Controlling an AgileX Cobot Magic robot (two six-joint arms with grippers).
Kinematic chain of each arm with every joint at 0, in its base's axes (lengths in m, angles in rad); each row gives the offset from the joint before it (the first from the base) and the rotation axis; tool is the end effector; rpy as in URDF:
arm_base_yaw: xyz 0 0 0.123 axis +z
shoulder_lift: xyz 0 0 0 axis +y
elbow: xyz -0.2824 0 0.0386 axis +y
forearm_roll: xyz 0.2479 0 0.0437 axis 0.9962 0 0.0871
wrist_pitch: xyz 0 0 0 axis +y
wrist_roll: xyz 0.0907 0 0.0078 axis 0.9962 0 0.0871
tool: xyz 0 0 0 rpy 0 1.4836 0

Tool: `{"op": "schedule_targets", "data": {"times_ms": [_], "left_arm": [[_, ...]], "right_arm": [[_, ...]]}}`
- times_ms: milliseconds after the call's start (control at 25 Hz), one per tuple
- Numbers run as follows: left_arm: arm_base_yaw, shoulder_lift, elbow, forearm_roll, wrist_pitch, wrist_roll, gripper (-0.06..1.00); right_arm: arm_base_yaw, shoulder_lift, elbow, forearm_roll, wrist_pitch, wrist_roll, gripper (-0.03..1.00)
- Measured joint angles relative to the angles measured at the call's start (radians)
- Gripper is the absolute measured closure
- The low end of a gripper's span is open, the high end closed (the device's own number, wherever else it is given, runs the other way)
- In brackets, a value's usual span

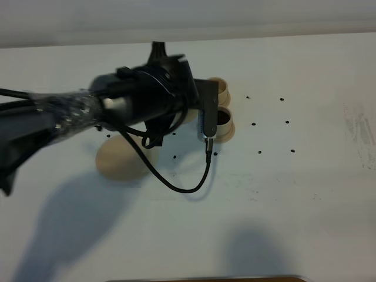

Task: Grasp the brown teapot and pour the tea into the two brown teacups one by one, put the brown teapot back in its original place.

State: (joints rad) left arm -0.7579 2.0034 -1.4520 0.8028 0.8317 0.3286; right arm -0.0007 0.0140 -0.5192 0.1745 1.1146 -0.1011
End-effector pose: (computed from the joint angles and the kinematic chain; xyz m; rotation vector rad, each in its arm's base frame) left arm 0.3393 -0.2544 0.2013 1.8549 1.8706 0.8082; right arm -0.0079 0.0142 0.2793 -0.1188 2.0800 0.1485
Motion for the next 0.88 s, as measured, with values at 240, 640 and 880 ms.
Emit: {"op": "schedule_targets", "data": {"times_ms": [240, 640, 880], "left_arm": [[0.002, -0.059, -0.002, -0.275, 0.122, 0.036, 0.78], [0.02, -0.06, -0.002, -0.542, 0.237, -0.14, 0.78], [0.021, -0.041, -0.003, -0.579, 0.192, -0.218, 0.78]], "right_arm": [[0.0, 0.0, 0.0, 0.0, 0.0, 0.0, 0.75], [0.0, 0.0, 0.0, 0.0, 0.0, 0.0, 0.75], [0.0, 0.0, 0.0, 0.0, 0.0, 0.0, 0.75]]}}
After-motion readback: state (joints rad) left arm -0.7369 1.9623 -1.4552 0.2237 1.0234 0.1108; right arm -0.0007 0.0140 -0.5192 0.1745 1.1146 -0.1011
